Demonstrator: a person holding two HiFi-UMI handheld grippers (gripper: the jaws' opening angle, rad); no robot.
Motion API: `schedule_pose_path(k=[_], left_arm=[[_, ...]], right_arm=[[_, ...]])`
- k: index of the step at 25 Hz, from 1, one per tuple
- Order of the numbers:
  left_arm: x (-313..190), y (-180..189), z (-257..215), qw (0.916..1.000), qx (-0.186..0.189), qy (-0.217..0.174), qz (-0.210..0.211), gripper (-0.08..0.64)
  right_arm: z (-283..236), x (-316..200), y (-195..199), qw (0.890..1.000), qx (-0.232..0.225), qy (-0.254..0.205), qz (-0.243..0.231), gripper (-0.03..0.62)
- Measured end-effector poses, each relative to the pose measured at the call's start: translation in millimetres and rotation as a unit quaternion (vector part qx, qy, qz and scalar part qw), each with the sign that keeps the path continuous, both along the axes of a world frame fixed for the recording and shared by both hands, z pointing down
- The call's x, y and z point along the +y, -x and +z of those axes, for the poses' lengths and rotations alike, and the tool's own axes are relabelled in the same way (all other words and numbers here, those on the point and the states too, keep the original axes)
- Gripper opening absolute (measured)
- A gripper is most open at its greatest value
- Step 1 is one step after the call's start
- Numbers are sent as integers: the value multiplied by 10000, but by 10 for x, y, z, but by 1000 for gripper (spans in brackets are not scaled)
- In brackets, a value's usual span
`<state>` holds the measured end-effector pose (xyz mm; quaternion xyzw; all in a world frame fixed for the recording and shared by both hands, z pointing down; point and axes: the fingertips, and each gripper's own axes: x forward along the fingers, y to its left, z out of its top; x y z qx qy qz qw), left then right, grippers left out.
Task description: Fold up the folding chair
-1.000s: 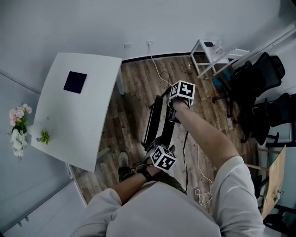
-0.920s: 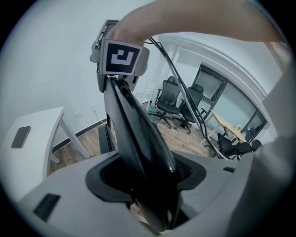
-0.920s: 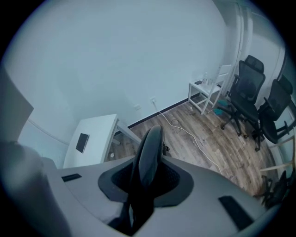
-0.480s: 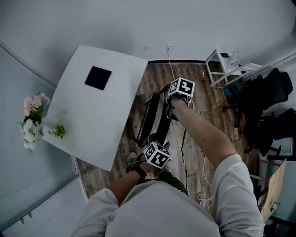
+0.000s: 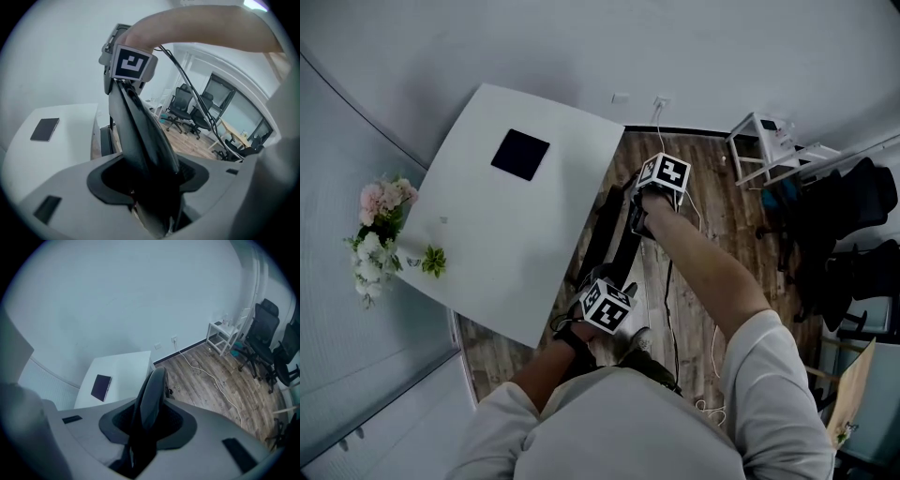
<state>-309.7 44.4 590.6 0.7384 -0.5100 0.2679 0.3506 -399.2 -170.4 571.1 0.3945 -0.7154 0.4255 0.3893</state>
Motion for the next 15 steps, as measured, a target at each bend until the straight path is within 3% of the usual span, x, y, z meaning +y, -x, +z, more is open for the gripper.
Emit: schedule_pose_path(k=[9,15], left_arm=[[-99,595,-32,9997,81,-68,-222,220],[-129,876,-21,9980,56,-120,-614,201]], right_arm=[[20,-141,415,9996,-249,9,139,140],[17,-127,725,9983,-545,53,-173,173]])
